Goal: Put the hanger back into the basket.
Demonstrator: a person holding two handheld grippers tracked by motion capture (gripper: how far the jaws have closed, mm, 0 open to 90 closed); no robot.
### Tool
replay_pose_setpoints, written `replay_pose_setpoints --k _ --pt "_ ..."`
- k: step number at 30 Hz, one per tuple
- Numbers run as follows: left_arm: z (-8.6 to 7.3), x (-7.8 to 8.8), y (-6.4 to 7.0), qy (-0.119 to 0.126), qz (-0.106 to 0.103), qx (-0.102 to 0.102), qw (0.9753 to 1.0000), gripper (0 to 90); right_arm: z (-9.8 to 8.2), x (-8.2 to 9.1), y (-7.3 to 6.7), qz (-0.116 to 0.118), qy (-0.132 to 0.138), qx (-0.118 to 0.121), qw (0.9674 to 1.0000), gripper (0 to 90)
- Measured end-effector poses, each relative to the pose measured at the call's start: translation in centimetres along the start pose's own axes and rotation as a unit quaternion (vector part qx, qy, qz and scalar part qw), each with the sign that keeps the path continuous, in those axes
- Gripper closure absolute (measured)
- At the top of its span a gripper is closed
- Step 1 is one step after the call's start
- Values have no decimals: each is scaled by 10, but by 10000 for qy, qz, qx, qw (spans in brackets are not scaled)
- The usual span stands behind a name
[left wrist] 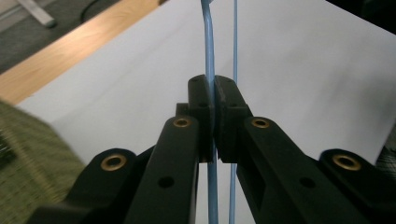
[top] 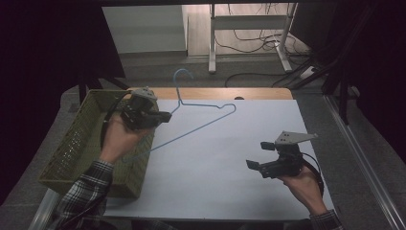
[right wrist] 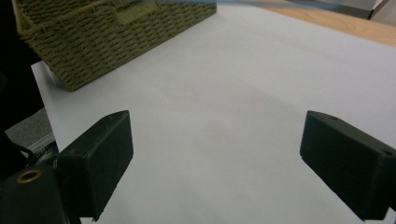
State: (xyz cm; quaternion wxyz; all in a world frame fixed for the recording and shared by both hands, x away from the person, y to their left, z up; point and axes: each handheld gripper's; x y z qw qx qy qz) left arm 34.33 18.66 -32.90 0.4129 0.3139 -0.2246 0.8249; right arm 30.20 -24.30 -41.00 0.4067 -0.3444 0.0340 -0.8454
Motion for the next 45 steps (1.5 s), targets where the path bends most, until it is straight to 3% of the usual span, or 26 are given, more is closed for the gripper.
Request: replay_pose_setpoints --k 7,14,21,27,32,36,45 --pt "-30 29 -21 25 312 319 9990 876 -10 1 6 -61 -48 -111 9999 86" --pt "-61 55 -36 3 680 592 9959 876 -17 1 11 -92 -106 -193 9997 86" --pt "-101 87 -51 1 1077 903 9901 875 -23 2 15 -129 -115 -246 9995 80" --pt "-130 108 -62 132 1372 1171 9835 875 -28 6 19 -202 -118 -326 9992 79" --pt "-150 111 -71 116 1534 1283 9797 876 -31 9 22 -239 -119 -391 9989 79" --pt "-163 105 -77 88 1595 1242 9793 876 -32 8 24 -264 -154 -404 9987 80" --pt "-194 85 -87 107 1681 1398 9758 875 -34 3 25 -274 -304 -453 9981 79"
Point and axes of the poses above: each handheld gripper's, and its own axes: x roughly backward along the jaws, z roughly out of its top, y roughly to its right, and after that the axes turned 14 degrees about -x, right-handed
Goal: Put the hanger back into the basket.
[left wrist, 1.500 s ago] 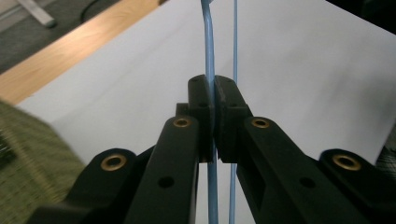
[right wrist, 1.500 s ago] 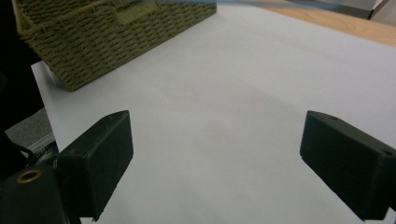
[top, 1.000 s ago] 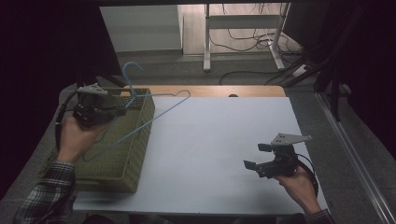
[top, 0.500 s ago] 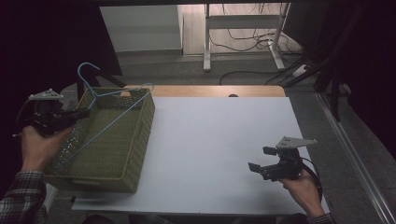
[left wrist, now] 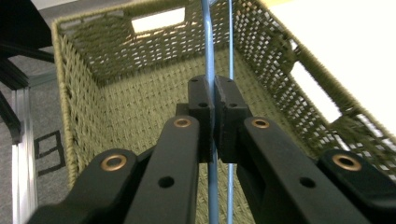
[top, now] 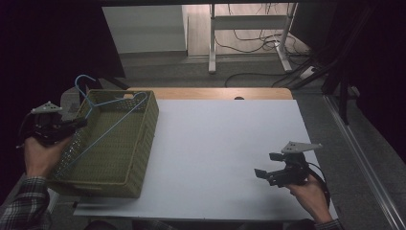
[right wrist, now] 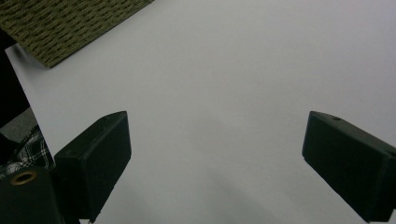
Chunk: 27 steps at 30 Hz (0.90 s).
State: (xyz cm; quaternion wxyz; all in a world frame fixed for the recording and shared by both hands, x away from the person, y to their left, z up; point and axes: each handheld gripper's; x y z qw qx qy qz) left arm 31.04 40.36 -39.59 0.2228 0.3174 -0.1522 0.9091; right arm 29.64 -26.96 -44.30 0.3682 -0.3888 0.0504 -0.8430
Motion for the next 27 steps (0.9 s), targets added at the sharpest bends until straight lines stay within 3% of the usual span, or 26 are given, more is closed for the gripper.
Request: replay_pose_setpoints --k 6,13,15,18,22,23,24,27 --pt "-13 -22 1 -136 -49 63 9999 875 -1 -1 1 25 -12 4 10000 80" --pt "-21 -48 7 -629 -97 133 9979 874 -4 -5 1 32 -104 28 9999 81" --pt "-24 -58 8 -906 -218 155 9955 871 -5 -6 0 31 -121 39 9999 81" --pt "-23 -63 13 -1197 -22 -161 9927 850 -6 -7 0 17 -144 79 9999 81" --pt "-16 -54 19 -826 32 -179 9964 608 -6 -6 1 -9 -135 101 9999 76" --pt "-16 -54 19 -826 32 -179 9964 547 -6 -6 1 -9 -135 101 9999 76" --pt "-12 -48 24 -585 -73 -218 9980 487 -6 -5 0 -12 -102 125 9999 65" --pt "-8 -39 31 -277 -313 -168 9990 368 -5 -4 -1 14 -58 149 9999 51"
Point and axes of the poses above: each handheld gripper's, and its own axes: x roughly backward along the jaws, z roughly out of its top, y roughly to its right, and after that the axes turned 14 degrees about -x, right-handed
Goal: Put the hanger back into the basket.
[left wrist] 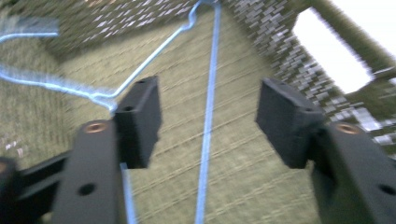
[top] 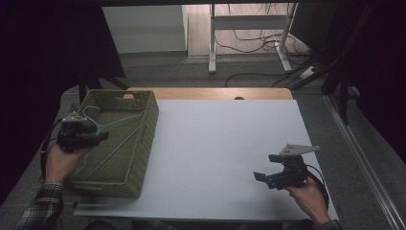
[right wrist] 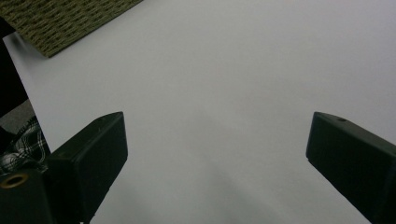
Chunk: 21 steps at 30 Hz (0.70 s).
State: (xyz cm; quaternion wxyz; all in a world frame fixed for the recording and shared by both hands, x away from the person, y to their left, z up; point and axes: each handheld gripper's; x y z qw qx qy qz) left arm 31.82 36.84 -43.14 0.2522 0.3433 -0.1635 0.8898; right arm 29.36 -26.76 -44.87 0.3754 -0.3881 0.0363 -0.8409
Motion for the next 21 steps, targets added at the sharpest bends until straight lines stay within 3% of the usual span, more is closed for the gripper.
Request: replay_pose_setpoints --k 2,5,9,13,15,20,21 --pt "2 5 4 259 -225 111 9993 319 0 1 -1 -5 27 8 10000 43" --pt "4 13 9 611 -553 256 9963 259 -1 2 -1 -16 24 12 10000 35" --pt "7 22 19 892 -813 304 9922 214 -2 3 -1 -62 4 47 10000 23" --pt "11 27 33 924 -1011 215 9903 185 -2 7 -1 -111 50 70 9999 18" --pt "12 29 39 1024 -1133 203 9881 172 -2 9 0 -135 81 82 9998 14" --pt "15 33 57 1154 -1259 62 9853 118 -3 11 0 -163 94 50 9998 10" --pt "17 35 67 1205 -1303 -69 9841 108 -4 12 0 -140 62 -16 9999 8"
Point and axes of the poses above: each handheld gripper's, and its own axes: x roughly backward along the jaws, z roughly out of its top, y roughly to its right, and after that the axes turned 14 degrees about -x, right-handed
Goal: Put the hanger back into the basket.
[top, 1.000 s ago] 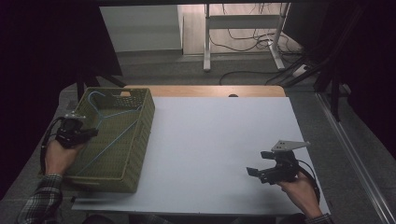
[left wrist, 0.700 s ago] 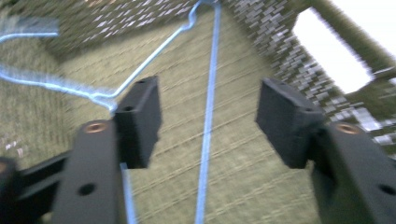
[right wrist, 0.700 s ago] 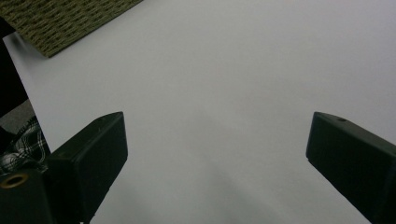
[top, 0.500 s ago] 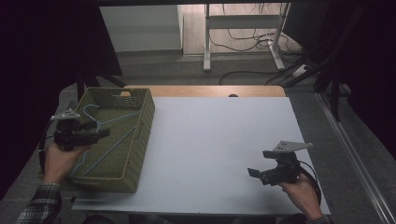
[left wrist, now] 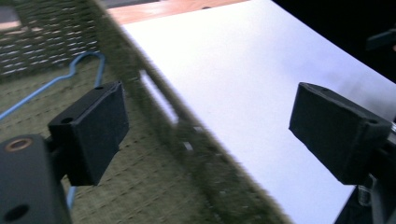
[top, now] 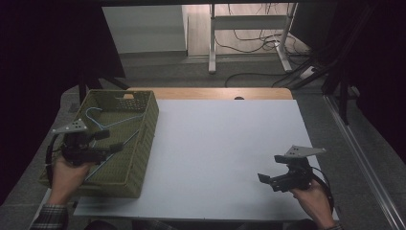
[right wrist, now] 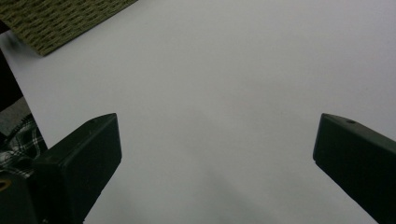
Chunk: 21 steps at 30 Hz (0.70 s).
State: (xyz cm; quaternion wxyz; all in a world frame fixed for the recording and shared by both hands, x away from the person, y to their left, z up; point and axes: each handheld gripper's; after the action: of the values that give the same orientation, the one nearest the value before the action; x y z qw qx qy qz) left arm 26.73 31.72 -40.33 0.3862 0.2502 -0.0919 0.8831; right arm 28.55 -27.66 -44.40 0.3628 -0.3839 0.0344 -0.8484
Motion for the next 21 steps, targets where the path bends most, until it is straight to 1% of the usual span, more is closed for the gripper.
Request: replay_pose_setpoints --k 2,3,5,6,7,8,13,16,18,20,21 --pt "0 -2 11 33 2 -136 9999 96 -1 1 -2 37 -8 -18 10000 2" --pt "0 -2 11 33 2 -136 9999 83 -1 1 -2 37 -8 -18 10000 2" --pt "-1 -4 20 65 8 -236 9997 66 -3 2 -6 67 12 1 10000 0" --pt "-3 -9 29 20 33 -293 9996 60 -3 2 -7 76 8 13 10000 0" --pt "-3 -9 29 20 33 -293 9996 50 -3 2 -7 76 8 13 10000 0" --pt "-6 -14 39 -47 54 -380 9993 39 -4 3 -10 85 19 55 9999 0" --pt "-18 -28 59 -243 164 -621 9976 22 -8 2 -11 32 -20 101 9999 0" --pt "-27 -36 65 -353 163 -682 9969 19 -11 -1 -9 -50 -91 147 9998 0" --pt "-32 -40 66 -421 134 -681 9967 17 -12 -4 -7 -121 -150 198 9996 1" --pt "-36 -43 65 -462 62 -655 9968 17 -13 -6 -6 -158 -209 201 9995 1" --pt "-37 -44 65 -475 60 -649 9967 9 -14 -7 -5 -169 -221 207 9994 1"
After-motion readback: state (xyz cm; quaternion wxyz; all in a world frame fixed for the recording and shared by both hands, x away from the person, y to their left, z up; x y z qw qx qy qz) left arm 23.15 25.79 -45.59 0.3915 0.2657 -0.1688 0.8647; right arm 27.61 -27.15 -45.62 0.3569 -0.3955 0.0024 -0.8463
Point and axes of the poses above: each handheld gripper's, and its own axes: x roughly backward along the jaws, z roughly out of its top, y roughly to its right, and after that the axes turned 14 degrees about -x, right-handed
